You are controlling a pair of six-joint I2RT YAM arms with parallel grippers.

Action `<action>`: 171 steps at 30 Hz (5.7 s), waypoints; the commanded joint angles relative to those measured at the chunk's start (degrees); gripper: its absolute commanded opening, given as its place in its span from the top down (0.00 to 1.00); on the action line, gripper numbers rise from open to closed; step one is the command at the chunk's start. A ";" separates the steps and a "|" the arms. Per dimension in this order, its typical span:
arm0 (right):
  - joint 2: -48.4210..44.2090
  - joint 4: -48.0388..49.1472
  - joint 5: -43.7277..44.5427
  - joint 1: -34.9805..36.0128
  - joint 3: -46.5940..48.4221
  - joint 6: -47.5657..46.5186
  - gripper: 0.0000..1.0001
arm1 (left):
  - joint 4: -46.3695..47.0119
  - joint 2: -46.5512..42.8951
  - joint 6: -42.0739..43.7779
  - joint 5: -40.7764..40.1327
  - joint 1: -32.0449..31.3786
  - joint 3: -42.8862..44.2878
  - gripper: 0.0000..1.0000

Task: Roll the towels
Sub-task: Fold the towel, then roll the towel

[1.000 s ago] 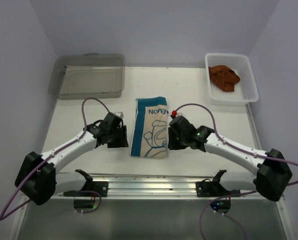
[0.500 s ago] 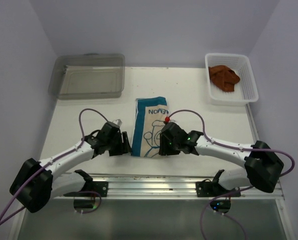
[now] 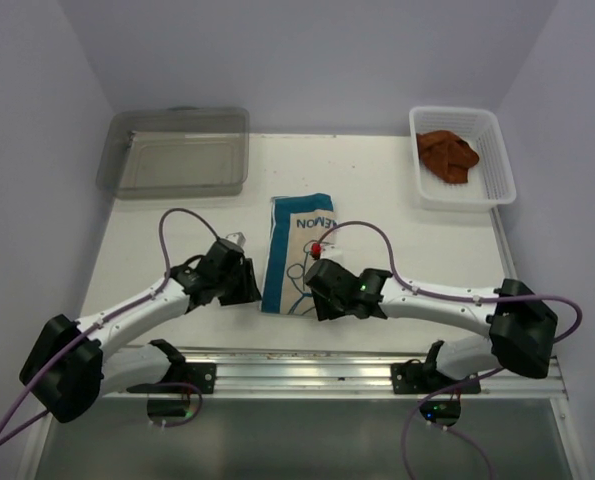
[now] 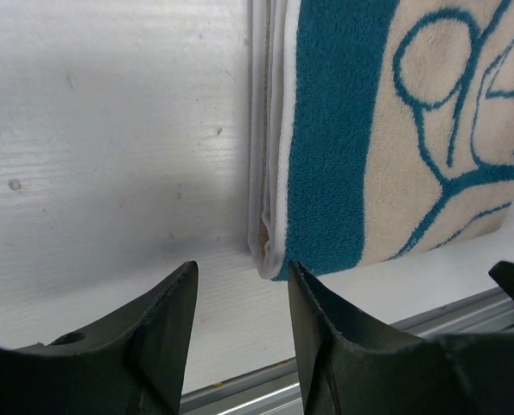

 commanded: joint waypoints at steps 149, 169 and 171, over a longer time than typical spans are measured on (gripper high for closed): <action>11.73 3.01 -6.14 -7.45 9.36 -23.73 1.00 | 8.82 17.95 11.84 22.17 6.48 13.63 1.00; 9.46 6.17 -7.27 -4.37 13.75 -13.29 1.00 | 12.85 17.16 7.19 27.51 5.95 12.32 1.00; 11.29 9.16 -9.11 -4.37 12.00 -11.17 1.00 | 16.20 17.77 5.34 28.41 5.86 9.95 1.00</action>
